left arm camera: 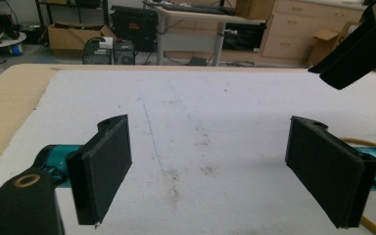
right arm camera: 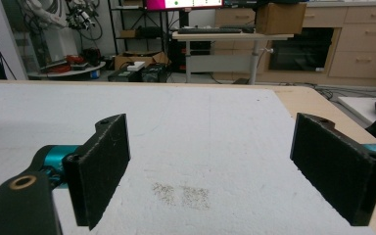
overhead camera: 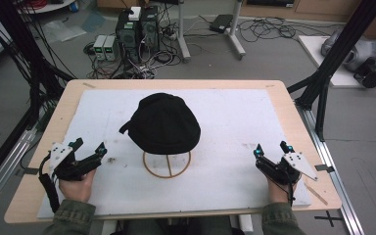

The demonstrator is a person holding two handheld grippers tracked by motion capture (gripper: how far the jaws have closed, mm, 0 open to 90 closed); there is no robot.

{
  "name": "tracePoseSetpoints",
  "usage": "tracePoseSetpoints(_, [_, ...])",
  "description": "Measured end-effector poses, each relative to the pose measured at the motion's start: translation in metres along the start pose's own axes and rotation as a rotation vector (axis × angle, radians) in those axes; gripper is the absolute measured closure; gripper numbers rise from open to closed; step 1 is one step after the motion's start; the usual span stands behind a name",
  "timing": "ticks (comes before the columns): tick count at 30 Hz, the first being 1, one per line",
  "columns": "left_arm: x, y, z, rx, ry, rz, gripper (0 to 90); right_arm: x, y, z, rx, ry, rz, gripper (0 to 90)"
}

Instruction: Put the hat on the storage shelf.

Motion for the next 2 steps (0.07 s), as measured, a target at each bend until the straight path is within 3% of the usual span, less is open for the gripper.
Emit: tracePoseSetpoints(2, [-0.0002,0.0011,-0.0005,-0.012,-0.004,-0.02,16.1,0.0011,0.0001,-0.0004,0.001,0.0,0.008,14.0])
Point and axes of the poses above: each handheld gripper's, and its own axes: z roughly backward along the jaws, y roughly out of its top, x roughly to its right, the point moved 1 cm from there along -z, roughly forward along the jaws, and after that the axes turned 7 degrees about x, right-handed, at the moved point
